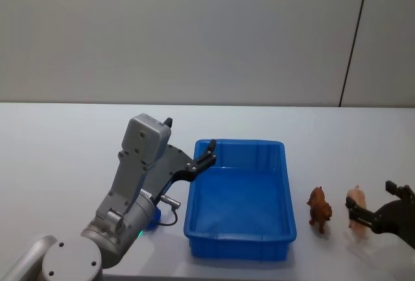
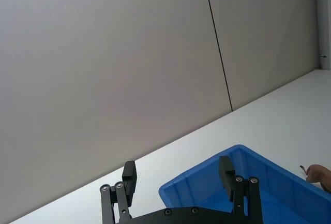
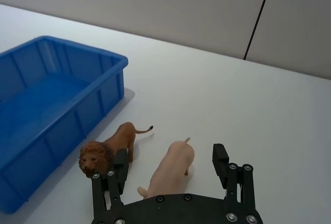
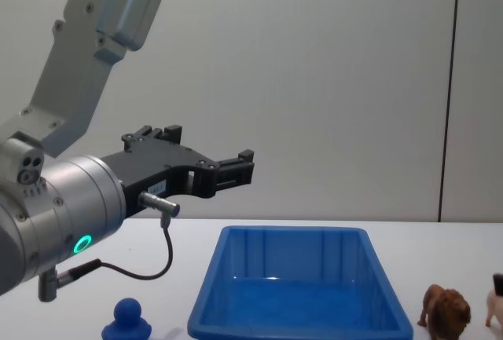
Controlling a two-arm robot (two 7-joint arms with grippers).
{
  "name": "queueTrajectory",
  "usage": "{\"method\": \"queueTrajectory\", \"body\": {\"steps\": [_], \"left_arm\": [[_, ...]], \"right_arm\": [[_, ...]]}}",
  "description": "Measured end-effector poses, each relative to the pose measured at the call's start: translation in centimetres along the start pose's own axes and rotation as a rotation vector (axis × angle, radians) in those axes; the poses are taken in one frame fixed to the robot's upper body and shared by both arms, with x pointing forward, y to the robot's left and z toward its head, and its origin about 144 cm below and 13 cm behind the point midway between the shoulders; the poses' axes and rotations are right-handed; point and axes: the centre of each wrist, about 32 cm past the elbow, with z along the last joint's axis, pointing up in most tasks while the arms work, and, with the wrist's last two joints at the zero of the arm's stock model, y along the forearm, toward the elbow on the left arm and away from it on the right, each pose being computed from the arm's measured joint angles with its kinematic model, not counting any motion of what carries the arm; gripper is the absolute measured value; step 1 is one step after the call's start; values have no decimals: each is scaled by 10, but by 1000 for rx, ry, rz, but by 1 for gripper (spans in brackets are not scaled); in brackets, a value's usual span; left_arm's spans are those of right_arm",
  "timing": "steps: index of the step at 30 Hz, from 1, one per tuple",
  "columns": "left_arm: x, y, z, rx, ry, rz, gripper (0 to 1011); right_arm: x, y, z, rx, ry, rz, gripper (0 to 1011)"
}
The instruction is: Pick up the two dolls from the table and place them into the box.
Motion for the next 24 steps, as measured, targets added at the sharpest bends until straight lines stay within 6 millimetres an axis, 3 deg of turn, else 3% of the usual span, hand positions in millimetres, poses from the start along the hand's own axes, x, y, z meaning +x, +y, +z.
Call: {"method": "queueTrajectory", "body": {"steps": [24], "left_arm": [[0,0,0,0,0,0,1002]], "right_arm": [[-10,25,-14,-110,-15,-10,1000]]}}
